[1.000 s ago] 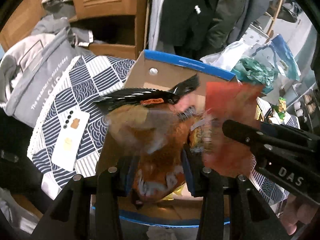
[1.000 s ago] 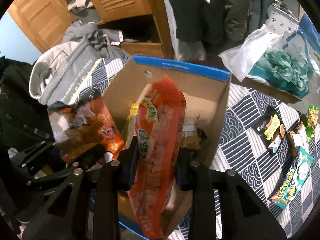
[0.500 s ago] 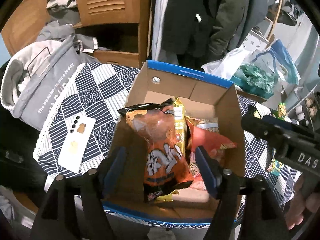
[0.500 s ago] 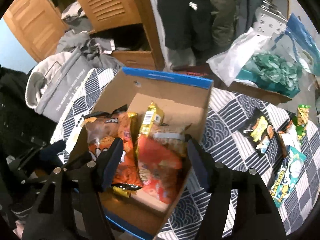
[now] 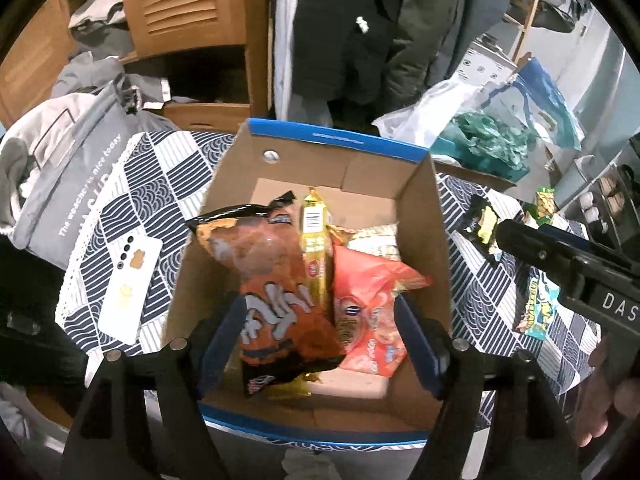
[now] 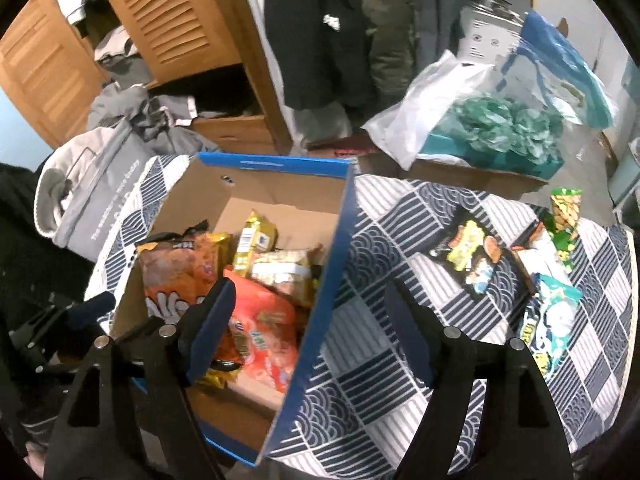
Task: Organize snacks
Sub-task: 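Lower both bags into the box and open both tools, then move both tools back over the remaining snacks on the table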
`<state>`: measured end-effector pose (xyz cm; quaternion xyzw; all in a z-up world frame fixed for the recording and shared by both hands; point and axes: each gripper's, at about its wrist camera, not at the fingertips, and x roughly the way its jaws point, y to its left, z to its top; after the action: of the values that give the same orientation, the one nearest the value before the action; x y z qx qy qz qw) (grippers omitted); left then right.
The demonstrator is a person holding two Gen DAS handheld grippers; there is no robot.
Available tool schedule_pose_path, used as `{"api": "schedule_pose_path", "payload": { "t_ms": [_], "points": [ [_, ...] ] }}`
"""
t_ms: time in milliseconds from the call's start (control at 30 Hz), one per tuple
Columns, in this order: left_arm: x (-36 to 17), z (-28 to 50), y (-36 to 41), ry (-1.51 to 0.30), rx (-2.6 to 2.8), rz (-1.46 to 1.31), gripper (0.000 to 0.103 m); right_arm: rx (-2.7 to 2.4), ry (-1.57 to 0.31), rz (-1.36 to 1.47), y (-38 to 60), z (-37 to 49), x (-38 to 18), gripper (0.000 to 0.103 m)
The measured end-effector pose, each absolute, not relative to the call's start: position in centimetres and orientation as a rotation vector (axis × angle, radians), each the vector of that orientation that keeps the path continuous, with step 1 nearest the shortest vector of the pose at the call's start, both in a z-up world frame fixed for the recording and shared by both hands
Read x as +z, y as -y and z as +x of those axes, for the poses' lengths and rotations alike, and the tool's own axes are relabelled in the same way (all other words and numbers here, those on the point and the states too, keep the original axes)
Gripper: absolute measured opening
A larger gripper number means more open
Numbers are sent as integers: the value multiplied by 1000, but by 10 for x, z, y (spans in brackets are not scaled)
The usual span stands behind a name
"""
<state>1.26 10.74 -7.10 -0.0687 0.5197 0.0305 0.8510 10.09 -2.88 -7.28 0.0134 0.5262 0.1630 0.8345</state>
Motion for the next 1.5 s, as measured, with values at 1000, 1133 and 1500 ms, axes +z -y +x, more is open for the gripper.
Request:
{"api": "schedule_pose_path", "payload": {
  "t_ms": [1000, 1133, 1500],
  "points": [
    [-67, 38, 22, -1120, -91, 32, 79, 67, -1135, 138, 189, 90, -89, 79],
    [-72, 42, 38, -1131, -103, 57, 79, 32, -1138, 160, 211, 88, -92, 79],
    [-96, 58, 74, -1177, -125, 104, 83, -55, -1193, 169, 252, 87, -119, 79]
  ]
}}
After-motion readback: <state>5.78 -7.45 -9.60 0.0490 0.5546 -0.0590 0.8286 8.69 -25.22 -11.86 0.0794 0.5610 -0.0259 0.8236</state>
